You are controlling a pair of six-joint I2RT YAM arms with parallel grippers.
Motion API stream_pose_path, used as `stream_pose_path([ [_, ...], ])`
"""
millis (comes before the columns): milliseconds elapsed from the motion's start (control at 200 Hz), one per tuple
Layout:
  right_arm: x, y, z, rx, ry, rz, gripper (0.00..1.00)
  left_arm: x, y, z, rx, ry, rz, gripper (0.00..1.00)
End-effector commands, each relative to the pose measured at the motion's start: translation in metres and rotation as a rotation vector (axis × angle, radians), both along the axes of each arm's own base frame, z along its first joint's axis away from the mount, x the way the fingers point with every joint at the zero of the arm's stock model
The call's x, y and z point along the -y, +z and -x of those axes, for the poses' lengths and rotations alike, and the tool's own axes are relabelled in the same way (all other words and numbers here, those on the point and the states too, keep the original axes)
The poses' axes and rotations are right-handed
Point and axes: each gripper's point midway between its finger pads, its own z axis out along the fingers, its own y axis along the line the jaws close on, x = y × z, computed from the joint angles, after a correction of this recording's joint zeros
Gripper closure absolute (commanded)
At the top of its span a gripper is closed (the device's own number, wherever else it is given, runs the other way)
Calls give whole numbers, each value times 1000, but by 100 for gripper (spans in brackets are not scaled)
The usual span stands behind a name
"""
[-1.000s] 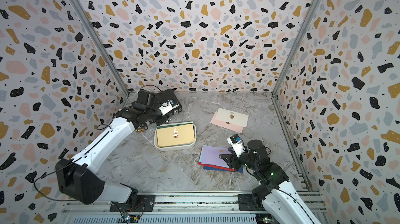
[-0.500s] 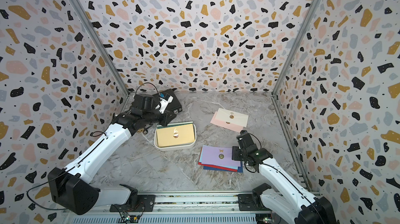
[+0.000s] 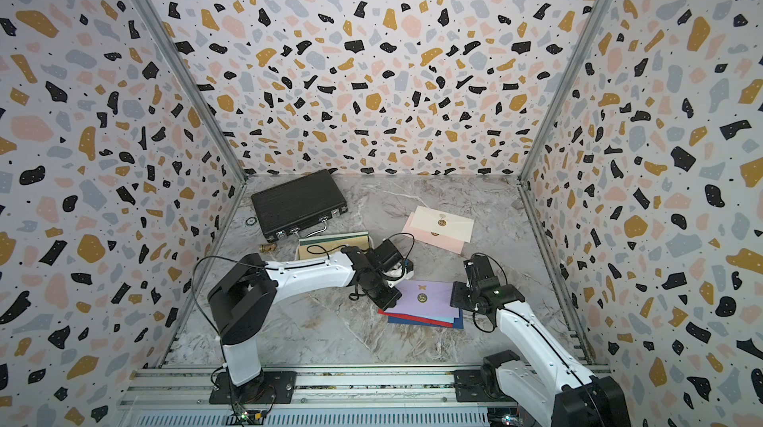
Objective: Put the sealed envelopes into the storage box
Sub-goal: Place the envelope in the storage box, then pick up the envelope from the center of the board.
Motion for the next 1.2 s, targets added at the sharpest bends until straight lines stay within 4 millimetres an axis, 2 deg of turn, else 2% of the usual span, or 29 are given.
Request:
stream_pose_path([
  [0, -5, -8, 2, -31, 21, -29, 38, 0, 9, -15, 61, 32, -29, 100],
  [180, -14, -21, 4, -86, 47, -72, 38, -5, 1, -22, 87, 37, -79, 100],
  [375, -18, -27, 5, -108, 57, -88, 39, 2, 15, -27, 117, 31, -39, 100],
  [466, -20, -28, 5, -114, 62, -97, 40, 4, 14, -32, 137, 35, -43, 100],
  [731, -25, -28, 6, -131, 74, -125, 43, 2, -21, -31, 97, 51, -96, 100],
  [851, -31, -23, 4, -125, 84, -158, 44, 1, -31, -28, 75, 52, -105, 100],
  [941, -35, -18, 3, -122, 86, -182, 45, 1, -30, -28, 77, 52, -103, 100],
  [1196, -43, 14, 1, -76, 93, -236, 48, 1, -31, -27, 74, 52, -99, 100],
])
